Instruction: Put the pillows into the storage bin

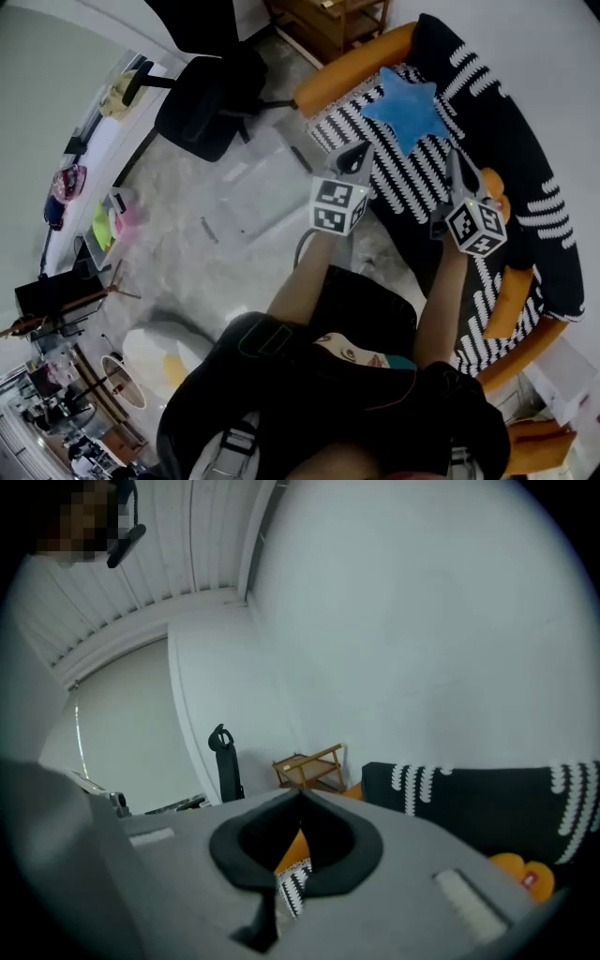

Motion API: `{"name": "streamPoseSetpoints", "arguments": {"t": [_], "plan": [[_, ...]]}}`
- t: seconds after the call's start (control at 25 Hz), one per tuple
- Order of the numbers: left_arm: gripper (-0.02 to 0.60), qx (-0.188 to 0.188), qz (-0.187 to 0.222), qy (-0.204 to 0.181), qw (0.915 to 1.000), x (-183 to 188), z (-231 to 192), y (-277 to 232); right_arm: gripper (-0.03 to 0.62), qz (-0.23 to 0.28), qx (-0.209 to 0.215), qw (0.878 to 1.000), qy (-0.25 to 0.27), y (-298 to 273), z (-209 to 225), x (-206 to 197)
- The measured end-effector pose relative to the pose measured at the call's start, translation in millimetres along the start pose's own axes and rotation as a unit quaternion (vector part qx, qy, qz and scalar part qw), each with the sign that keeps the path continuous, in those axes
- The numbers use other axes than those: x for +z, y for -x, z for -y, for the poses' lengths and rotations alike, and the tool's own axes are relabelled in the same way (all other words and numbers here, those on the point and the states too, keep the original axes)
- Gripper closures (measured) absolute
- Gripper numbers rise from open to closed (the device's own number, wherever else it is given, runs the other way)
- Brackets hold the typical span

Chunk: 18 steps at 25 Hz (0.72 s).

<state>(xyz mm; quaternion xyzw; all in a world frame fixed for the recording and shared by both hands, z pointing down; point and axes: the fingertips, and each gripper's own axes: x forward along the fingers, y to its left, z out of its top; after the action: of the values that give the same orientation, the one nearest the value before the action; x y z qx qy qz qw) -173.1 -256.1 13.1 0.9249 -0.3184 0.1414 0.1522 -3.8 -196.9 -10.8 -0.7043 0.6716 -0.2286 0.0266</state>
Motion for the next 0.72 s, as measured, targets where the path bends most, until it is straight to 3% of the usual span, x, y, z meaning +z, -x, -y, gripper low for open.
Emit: {"name": "streamPoseSetpoints", "arguments": {"t": [0.36, 0.72], "plan": [[0.574, -0.029, -0.083, 0.018, 0.9960, -17, -82, -78, 0.591, -0.039, -0.027, 0.998, -0.044, -99, -2, -31], [0.574, -0.095, -0.159, -0.007, 0.9826, -51, -84, -151, 0.591, -0.068, -0.091, 0.989, -0.090, -121, 52, -63]]}}
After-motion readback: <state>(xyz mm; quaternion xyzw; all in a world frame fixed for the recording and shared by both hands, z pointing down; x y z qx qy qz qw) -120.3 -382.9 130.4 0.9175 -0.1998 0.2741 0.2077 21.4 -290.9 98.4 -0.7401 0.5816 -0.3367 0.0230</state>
